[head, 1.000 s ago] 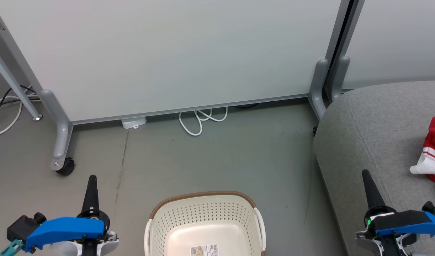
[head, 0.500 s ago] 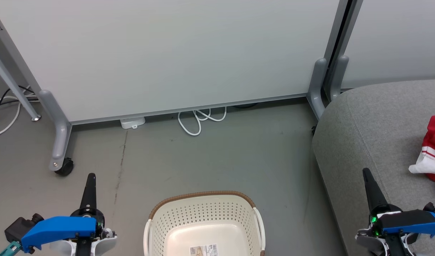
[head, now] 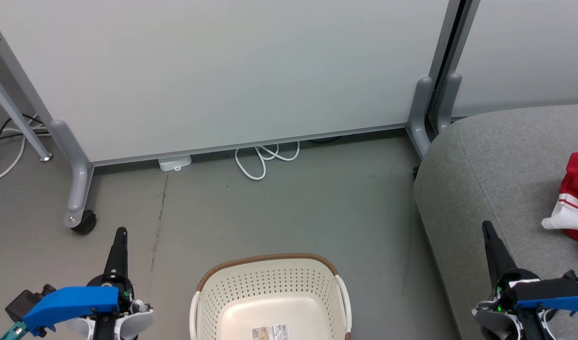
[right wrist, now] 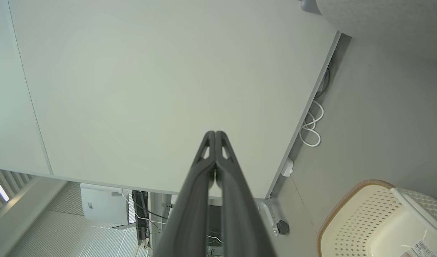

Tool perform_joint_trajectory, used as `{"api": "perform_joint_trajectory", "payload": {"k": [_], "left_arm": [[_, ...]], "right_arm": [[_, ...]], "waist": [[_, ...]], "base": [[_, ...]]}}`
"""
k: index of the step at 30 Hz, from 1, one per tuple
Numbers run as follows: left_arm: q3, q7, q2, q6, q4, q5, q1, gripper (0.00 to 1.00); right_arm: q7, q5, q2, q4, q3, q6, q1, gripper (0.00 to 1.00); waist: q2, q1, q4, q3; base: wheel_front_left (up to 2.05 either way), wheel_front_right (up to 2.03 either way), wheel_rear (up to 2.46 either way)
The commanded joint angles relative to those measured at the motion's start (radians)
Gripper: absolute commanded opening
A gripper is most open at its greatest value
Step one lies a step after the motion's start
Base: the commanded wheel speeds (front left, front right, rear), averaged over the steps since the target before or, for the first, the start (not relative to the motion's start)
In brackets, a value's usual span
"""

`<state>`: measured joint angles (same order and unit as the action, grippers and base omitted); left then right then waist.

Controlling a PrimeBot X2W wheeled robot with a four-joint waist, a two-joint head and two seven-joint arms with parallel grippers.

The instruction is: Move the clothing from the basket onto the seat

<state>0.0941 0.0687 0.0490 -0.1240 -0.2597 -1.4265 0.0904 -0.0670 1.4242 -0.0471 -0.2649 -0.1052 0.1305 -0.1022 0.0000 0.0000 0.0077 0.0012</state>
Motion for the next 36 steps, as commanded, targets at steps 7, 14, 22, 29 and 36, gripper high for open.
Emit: {"api": "perform_joint_trajectory", "payload": {"k": [7, 14, 22, 29, 36], "left_arm": [[0.012, 0.018, 0.002, -0.009, 0.011, -0.065, 0.021, 0.0], [0.016, 0.029, 0.002, -0.01, 0.013, -0.115, 0.021, 0.0], [0.022, 0.05, 0.002, -0.011, 0.017, -0.188, 0.024, 0.0], [0.022, 0.05, 0.002, -0.011, 0.017, -0.187, 0.023, 0.0], [0.022, 0.049, 0.002, -0.011, 0.017, -0.187, 0.023, 0.0]], "right_arm": [[-0.019, 0.067, -0.005, 0.014, -0.005, 0.0, -0.011, 0.0], [-0.032, 0.118, -0.005, 0.017, -0.007, 0.0, -0.01, 0.0], [-0.051, 0.192, -0.005, 0.022, -0.01, 0.0, -0.01, 0.0], [-0.051, 0.19, -0.005, 0.022, -0.01, 0.0, -0.01, 0.0], [-0.051, 0.19, -0.005, 0.022, -0.01, 0.0, -0.01, 0.0]], "waist": [[0.0, 0.0, -0.002, 0.001], [0.0, 0.0, -0.004, 0.001], [0.0, 0.0, -0.008, 0.002], [0.0, 0.0, -0.008, 0.002], [0.0, 0.0, -0.008, 0.002]], "base": [[0.0, 0.0, 0.0], [0.0, 0.0, 0.0], [0.0, 0.0, 0.0], [0.0, 0.0, 0.0], [0.0, 0.0, 0.0]]}}
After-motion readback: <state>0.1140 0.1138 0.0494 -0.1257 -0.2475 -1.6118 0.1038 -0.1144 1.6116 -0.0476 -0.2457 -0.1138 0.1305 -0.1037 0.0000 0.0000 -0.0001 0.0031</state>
